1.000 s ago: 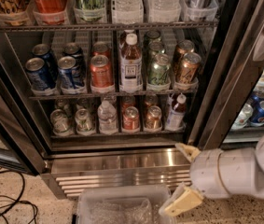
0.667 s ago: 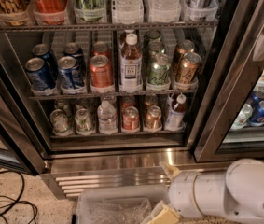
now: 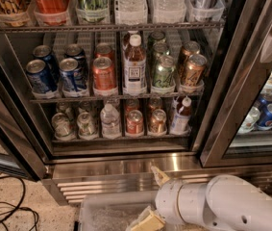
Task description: Pick 7up can from bottom shelf of fridge
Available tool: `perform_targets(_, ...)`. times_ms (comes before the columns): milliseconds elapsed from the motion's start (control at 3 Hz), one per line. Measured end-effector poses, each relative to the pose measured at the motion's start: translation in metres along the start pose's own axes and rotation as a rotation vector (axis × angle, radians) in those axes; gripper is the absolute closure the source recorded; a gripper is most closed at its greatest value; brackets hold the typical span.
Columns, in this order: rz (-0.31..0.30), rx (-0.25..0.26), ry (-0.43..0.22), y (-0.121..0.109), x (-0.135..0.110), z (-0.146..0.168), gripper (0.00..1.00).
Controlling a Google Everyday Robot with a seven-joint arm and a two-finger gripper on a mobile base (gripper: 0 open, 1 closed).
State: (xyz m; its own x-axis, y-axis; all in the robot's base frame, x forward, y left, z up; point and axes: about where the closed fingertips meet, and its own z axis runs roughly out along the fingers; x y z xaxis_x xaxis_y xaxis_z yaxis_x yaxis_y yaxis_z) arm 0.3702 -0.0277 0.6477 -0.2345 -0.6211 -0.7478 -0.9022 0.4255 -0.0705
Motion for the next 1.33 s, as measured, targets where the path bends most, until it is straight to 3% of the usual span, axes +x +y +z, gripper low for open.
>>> perform_targets(333, 0.0, 0.0, 0.0, 0.0, 0.0, 0.0, 0.0)
perform_targets(667, 0.034, 0.044, -0.049, -0.002, 0.005, 0.013, 0.0)
perform_targets(1000, -0.004, 0.201, -0.177, -0.03, -0.006, 0.019, 0.0)
perform_targets(1333, -0.202, 0.42, -0.266, -0.061, -0.024, 0.004, 0.0)
